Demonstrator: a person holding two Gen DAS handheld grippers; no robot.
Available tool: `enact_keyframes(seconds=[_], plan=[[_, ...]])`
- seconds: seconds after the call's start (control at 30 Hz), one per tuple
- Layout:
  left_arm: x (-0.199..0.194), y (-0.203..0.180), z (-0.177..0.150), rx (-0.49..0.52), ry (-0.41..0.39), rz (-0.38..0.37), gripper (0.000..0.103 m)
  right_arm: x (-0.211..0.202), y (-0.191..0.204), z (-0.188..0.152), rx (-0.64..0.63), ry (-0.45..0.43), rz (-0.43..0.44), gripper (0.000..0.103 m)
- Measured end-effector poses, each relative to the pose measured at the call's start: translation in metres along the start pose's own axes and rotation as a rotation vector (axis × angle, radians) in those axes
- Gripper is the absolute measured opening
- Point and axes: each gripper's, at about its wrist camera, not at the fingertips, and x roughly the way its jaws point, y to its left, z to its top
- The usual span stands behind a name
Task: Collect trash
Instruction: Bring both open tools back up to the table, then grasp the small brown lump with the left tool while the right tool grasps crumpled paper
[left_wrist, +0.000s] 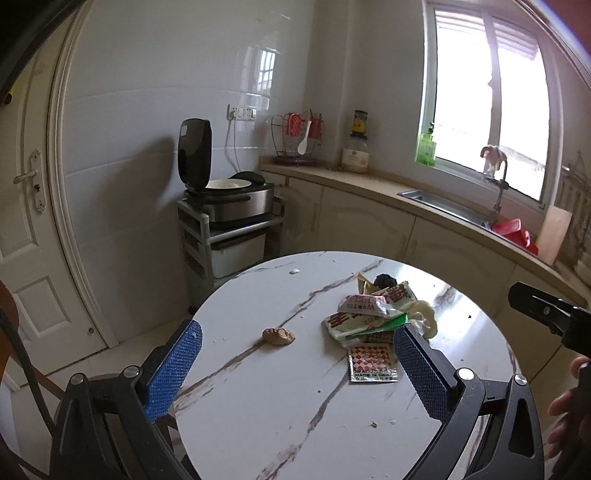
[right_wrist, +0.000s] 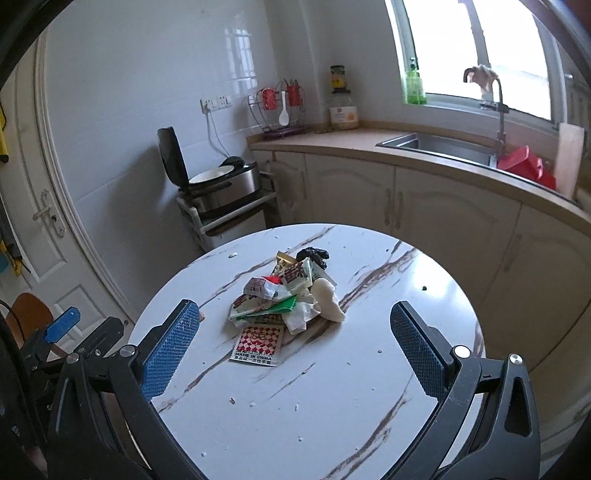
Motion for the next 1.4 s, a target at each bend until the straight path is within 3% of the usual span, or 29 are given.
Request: enact_keyframes(seconds=[0.47,0.63,1.07,1.13,1.33,1.4], plan=[[0.095,0.035,0.002,0.006,0.162,0.059,0.102,0.067,-0.030,-0.022,0.063,0.169,-0.048,0.103],[0.134,0.041,0.014,0.030,0.196,0.067,0.102,0.102,-0.031,-0.032,0.061,0.241,-0.050,0.103],[0.249,0.045,0.046,0.114,0.319,0.079,0.102,0.163,-0.044,-0.032,0.090,0.330,-0.021,0.103],[0.264,0.045,0.049,0.119,0.355,0.064,0.099,0.168,-0.045,-0.031,0.089,0.335,-0.019,0.103],[0.291,0.048,0.057,0.109,0.397,0.020,0.073,0.183,-0.047,-0.030,0.087,0.353,-0.007,0.103],[0.297,0.048,0.059,0.119,0.389,0.003,0.059,0.189,-0.047,-0.028,0.082,0.355,-0.002,0.103]])
